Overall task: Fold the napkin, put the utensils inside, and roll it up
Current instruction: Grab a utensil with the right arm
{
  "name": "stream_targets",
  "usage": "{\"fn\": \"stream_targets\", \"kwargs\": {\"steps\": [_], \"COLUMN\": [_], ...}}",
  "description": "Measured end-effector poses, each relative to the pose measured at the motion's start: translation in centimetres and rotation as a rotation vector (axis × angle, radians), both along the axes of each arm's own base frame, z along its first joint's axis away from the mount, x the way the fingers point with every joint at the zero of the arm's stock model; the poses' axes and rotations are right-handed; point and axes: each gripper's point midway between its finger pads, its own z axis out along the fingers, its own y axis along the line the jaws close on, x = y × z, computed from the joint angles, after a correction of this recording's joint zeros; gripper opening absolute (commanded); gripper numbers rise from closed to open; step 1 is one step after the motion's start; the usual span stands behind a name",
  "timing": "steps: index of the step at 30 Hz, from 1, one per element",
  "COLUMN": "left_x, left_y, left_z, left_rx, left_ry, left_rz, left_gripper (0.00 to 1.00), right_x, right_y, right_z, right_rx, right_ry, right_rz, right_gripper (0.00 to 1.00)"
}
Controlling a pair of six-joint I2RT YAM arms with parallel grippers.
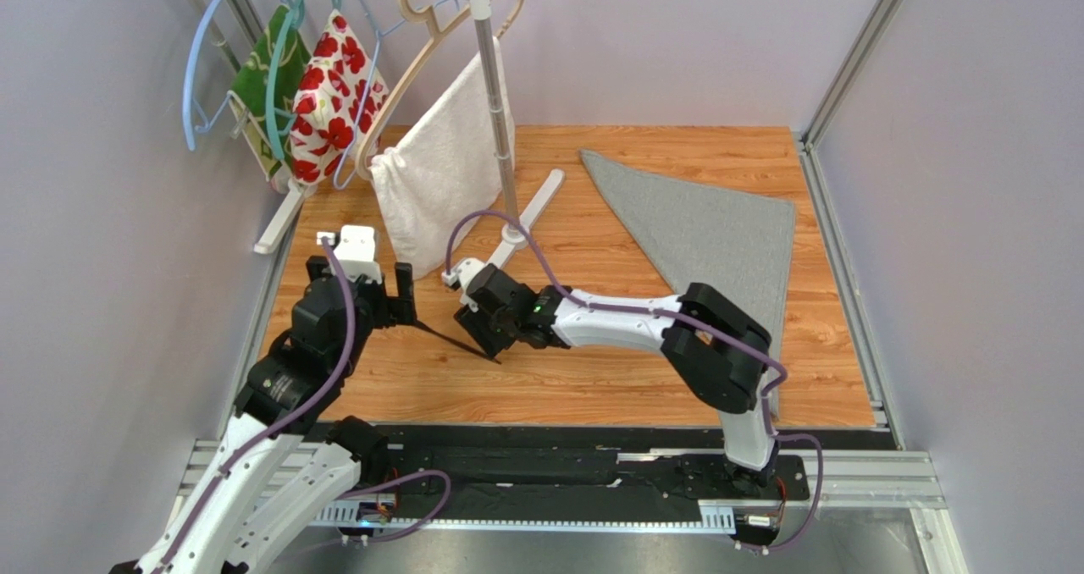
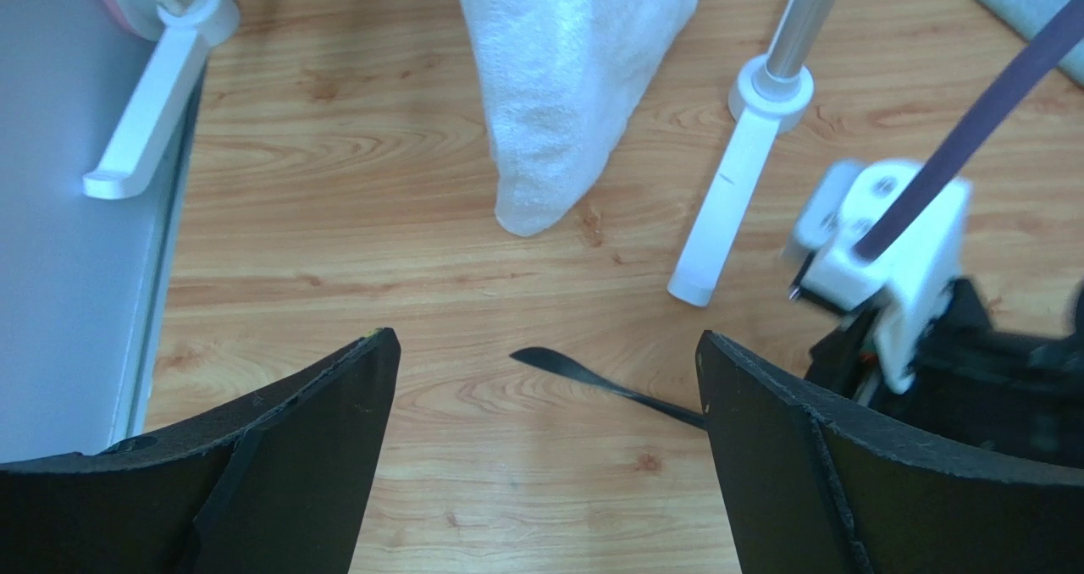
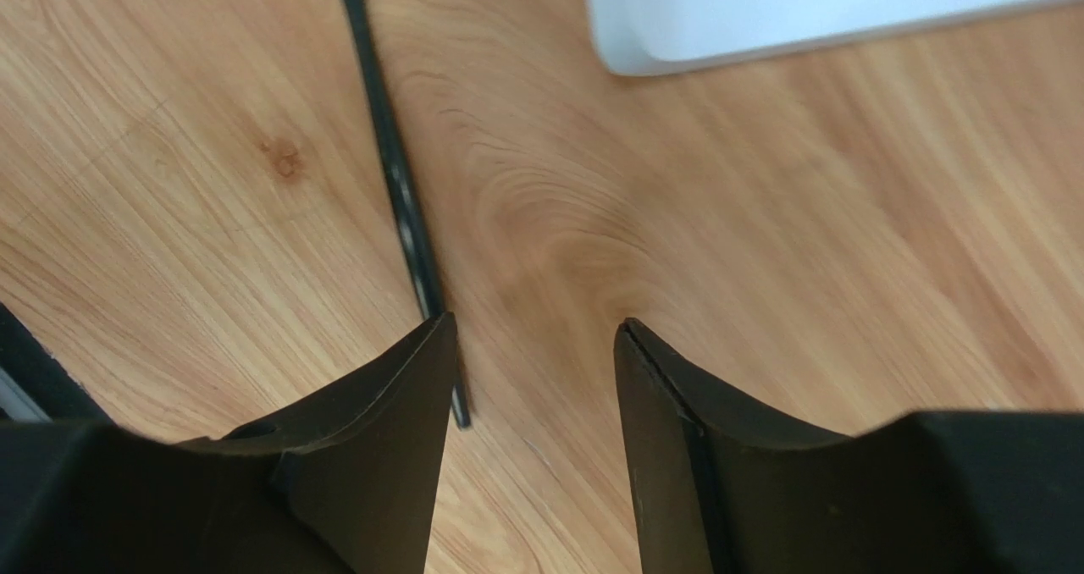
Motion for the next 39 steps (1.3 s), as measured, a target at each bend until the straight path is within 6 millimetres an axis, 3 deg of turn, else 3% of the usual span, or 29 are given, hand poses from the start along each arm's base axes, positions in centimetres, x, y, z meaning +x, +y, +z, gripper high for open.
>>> {"fn": "stream_targets", "kwargs": {"steps": [6,15,20,24,25,26,34,36,39], "left_x": [-1.0,-1.1,-1.1,-1.1,-1.1,-1.1,-1.1,-1.1,-1.1], "left_y": [1.8,2.3,2.2,2.2,2.2,2.1,1.9,1.8,1.8], "left_z": [2.0,2.3,2.2,2.2,2.2,2.2,2.2,2.2,2.2], "left_rx": [-0.031,-0.031,-0.03,-0.03,-0.03,-0.031,-0.035,-0.036,-0.036], "left_ry": [-0.093,-0.108,-0.105,-0.105,-0.104,-0.104,-0.102,-0.101,-0.102], "left_rz": [0.069,0.091,0.089,0.087,0.086,0.084,0.071,0.069,0.068], "left_gripper": [0.96,0.96,0.96,0.96,0.96,0.96,0.96,0.96,0.96], "right_x": [-1.9,-2.7,-3.1,-3.1,-3.1,-3.1,-3.0,-3.5,-4.6], "right_y": [1.7,3.4,3.9,4.1,4.1,4.1,3.2,1.9,-1.6], "right_z": [-2.9,-2.5,-3.6,-3.6,-3.6,-3.6,-3.6,-3.6,-3.4], "right_rx": [-0.058,-0.054,-0.092,-0.11,-0.115,-0.12,-0.141,-0.154,-0.205], "right_ry": [0.011,-0.003,-0.007,-0.014,-0.015,-0.019,-0.038,-0.035,-0.015], "right_rz": [0.105,0.182,0.212,0.222,0.221,0.221,0.209,0.2,0.171], "right_gripper": [0.52,0.46,0.42,0.26,0.08,0.01,0.0,0.0,0.0]}}
